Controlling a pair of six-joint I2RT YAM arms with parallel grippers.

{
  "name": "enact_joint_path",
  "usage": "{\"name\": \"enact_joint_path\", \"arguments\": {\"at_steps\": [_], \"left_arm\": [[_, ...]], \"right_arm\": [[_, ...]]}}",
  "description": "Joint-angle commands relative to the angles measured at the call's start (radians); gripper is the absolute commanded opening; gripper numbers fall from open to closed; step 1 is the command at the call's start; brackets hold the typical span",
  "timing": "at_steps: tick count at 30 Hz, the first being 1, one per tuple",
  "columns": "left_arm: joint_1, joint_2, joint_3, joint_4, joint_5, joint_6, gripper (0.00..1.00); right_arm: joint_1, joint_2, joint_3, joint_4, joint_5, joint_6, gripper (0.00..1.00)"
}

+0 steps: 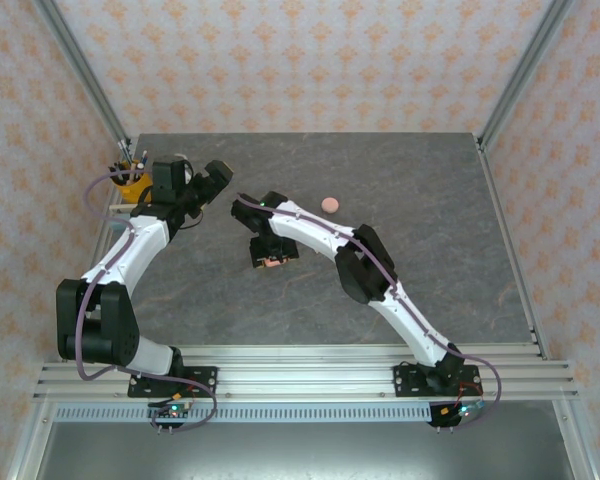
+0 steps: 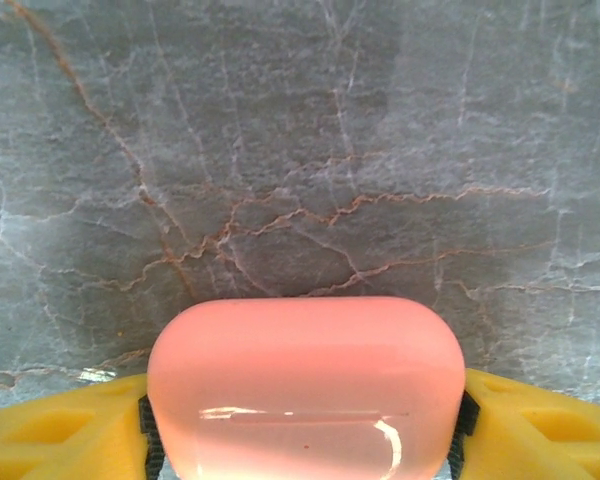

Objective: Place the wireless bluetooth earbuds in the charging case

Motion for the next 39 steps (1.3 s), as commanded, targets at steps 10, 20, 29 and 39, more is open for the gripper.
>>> {"name": "enact_joint_path", "arguments": {"at_steps": [10,20,29,39], "left_arm": [[0.010,-0.006,-0.004,0.036,0.013,-0.016,1.00],[0.010,-0.007,-0.012,0.047,0.015,-0.022,1.00],[0.009,-0.010,-0.022,0.053,0.022,-0.025,1.00],[0.010,-0.029,-0.034,0.057,0.018,-0.030,1.00]], "right_arm": [[-0.076,0.067,0.023,0.065,0.083,0.070,0.74],[-0.065,0.042,-0.021,0.050,0.035,0.095,0.76],[-0.047,0.039,-0.010,0.137,-0.051,0.033,0.76],[-0.022,0.057,0.046,0.147,-0.153,-0.018,0.73]]}}
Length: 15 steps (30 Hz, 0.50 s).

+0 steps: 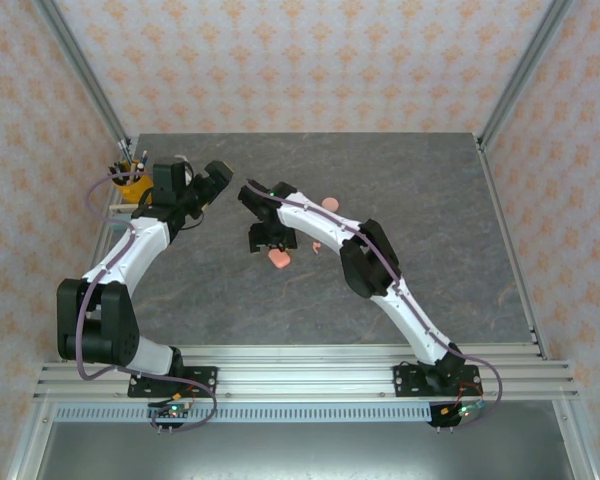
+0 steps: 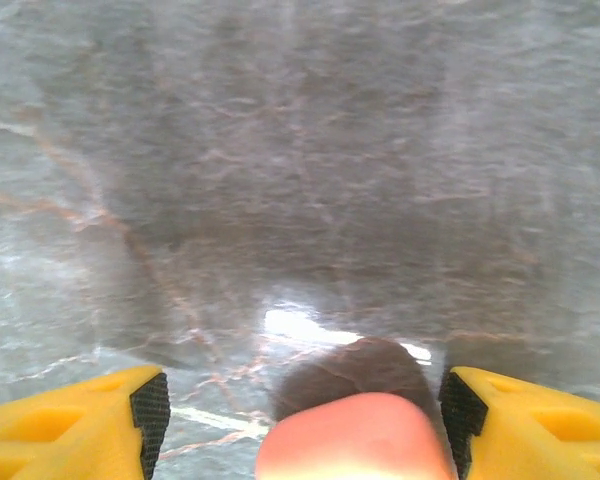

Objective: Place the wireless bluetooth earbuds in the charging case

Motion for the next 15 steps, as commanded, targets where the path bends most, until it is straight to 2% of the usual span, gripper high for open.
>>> {"name": "enact_joint_path", "arguments": {"at_steps": [1,9,12,15], "left_arm": [[0.009,-0.030,-0.013,0.023,0.012,-0.006,1.00],[0.009,-0.045,-0.018,0.023,0.010,-0.009,1.00],[0.009,-0.052,-0.025,0.026,0.010,-0.012,1.00],[0.009,-0.058,-0.031,0.028,0.009,-0.015,1.00]], "right_arm": [[0.033,0.049,0.021,0.033,-0.067,-0.031,0.73],[0.063,0.024,0.011,0.012,-0.080,-0.059,0.68],[0.066,-0.008,0.011,0.003,-0.025,-0.041,0.74],[0.066,-0.058,0.012,-0.016,0.094,0.015,0.81]]}}
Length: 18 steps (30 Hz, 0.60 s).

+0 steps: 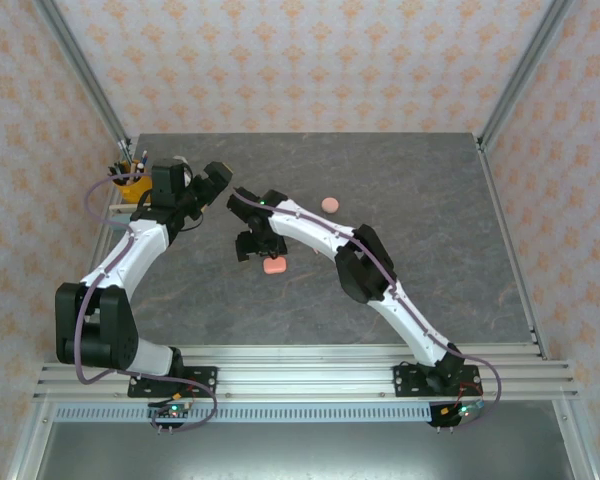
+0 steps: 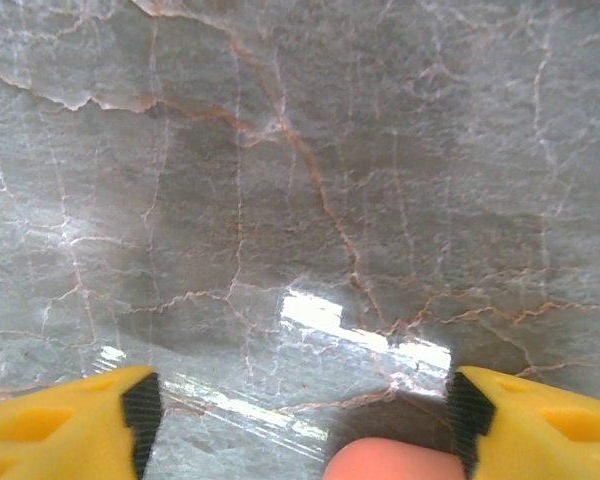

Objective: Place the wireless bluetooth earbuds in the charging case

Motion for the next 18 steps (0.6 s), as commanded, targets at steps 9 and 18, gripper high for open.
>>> {"name": "enact_joint_path", "arguments": {"at_steps": [9,18], "left_arm": [[0.009,-0.039,-0.019,0.022,0.005,-0.010,1.00],[0.009,-0.041,-0.019,0.020,0.004,-0.003,1.00]], "right_arm": [[0.011,-0.070,0.011,-0.170,0.222,0.168,0.91],[0.019,-0.074,-0.035,-0.146,0.159,0.201,0.90]]}}
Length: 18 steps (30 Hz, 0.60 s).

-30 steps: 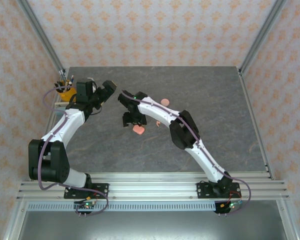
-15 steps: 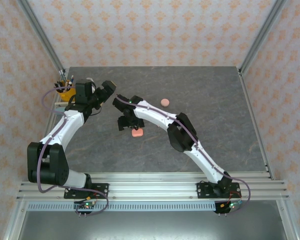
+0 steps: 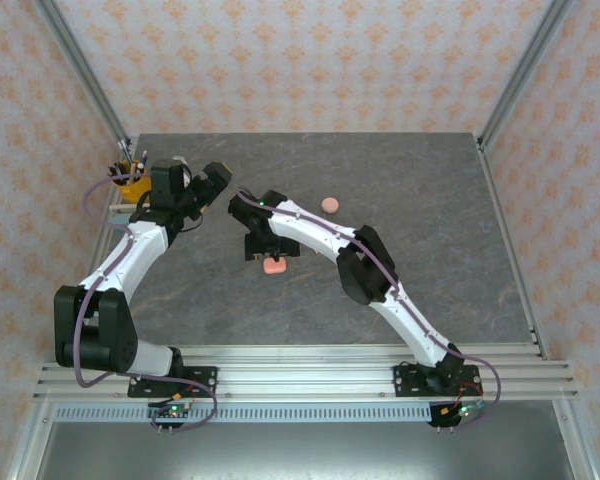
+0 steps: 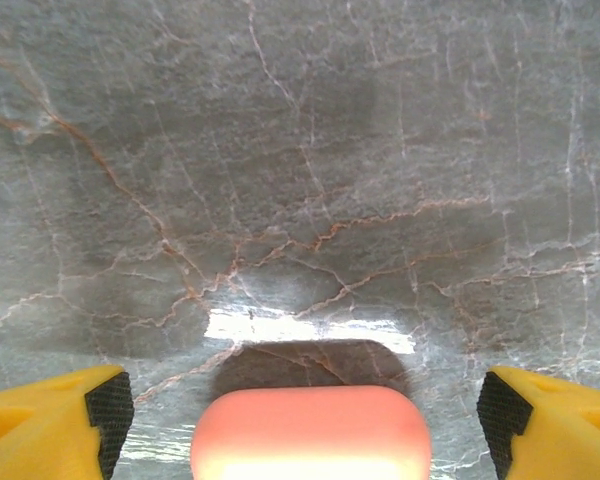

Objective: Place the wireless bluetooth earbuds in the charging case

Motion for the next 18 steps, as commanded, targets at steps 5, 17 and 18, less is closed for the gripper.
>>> {"name": "enact_joint_path", "arguments": {"at_steps": [5,17,18], "left_arm": [[0.009,-0.024,-0.005,0.016,0.006,0.000,1.00],[0.009,-0.026,-0.013,0.019,0.005,-0.001,1.00],[0.009,-0.026,-0.013,0.019,0.004,0.000,1.00]], "right_arm": [[0.014,-0.066,-0.074,-0.010,-0.024,0.036,0.88],[0.018,-0.099,-0.156,0.044,-0.064,0.028,0.82],[0.018,-0.097,-0.156,0.044,-0.062,0.028,0.82]]}}
